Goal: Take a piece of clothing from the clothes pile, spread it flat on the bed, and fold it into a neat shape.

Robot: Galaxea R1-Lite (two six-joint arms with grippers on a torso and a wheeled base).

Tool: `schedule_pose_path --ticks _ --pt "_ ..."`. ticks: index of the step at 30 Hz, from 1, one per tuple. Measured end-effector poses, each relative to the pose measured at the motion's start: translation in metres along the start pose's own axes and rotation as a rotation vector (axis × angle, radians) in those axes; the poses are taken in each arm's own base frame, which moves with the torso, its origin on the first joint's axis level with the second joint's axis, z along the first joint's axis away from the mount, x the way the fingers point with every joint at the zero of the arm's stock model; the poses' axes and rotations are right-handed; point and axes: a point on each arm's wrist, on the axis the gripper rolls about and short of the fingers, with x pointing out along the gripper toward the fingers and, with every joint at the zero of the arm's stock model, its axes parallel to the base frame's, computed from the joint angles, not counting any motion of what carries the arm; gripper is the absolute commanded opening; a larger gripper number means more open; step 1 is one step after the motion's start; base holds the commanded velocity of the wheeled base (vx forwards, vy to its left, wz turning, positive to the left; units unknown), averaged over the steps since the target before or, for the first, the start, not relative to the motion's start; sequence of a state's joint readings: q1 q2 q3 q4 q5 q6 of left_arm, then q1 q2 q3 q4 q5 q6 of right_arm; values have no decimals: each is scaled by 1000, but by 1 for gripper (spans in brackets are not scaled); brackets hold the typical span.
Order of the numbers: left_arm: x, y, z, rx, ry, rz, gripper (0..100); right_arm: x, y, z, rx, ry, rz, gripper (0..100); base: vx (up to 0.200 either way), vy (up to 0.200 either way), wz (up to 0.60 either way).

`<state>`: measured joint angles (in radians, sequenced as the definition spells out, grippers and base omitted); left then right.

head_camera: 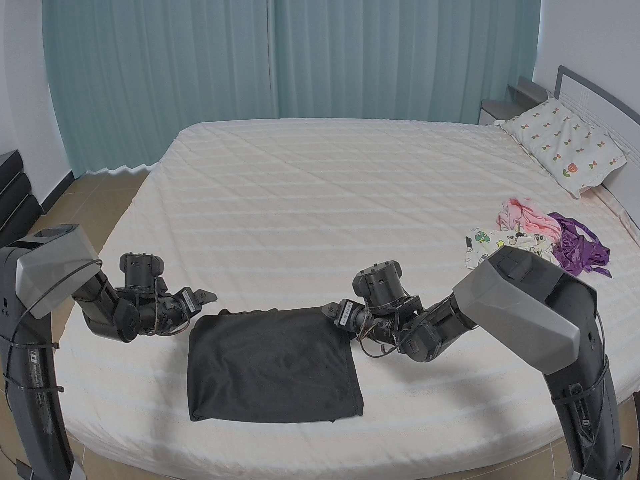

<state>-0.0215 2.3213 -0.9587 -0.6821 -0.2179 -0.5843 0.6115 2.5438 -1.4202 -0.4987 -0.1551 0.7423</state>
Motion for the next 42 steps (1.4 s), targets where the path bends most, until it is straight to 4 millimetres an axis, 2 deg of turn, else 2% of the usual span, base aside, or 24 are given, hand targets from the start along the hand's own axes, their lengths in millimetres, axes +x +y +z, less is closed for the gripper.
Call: schedule_pose_path --ticks 9,10,22,30,39,40,42 --pt "16 5 -11 -5 31 25 100 22 -7 -2 45 -10 -11 100 0 0 0" --pt "16 5 -11 -6 29 32 0 24 -7 -2 56 -14 -9 0 0 0 0" --pt "22 8 -11 -38 -4 76 0 37 -8 -1 99 -47 -16 0 0 0 0" --pt "24 9 -4 -64 -36 81 0 39 -10 7 138 -97 -32 0 0 0 0" --pt "29 11 -2 -73 -44 86 0 40 -12 7 138 -104 -44 0 0 0 0" --pt "29 12 -2 -73 -43 87 100 40 -12 7 138 -105 -43 100 0 0 0" --pt "30 13 -3 -74 -42 89 100 41 -13 7 138 -107 -43 100 0 0 0"
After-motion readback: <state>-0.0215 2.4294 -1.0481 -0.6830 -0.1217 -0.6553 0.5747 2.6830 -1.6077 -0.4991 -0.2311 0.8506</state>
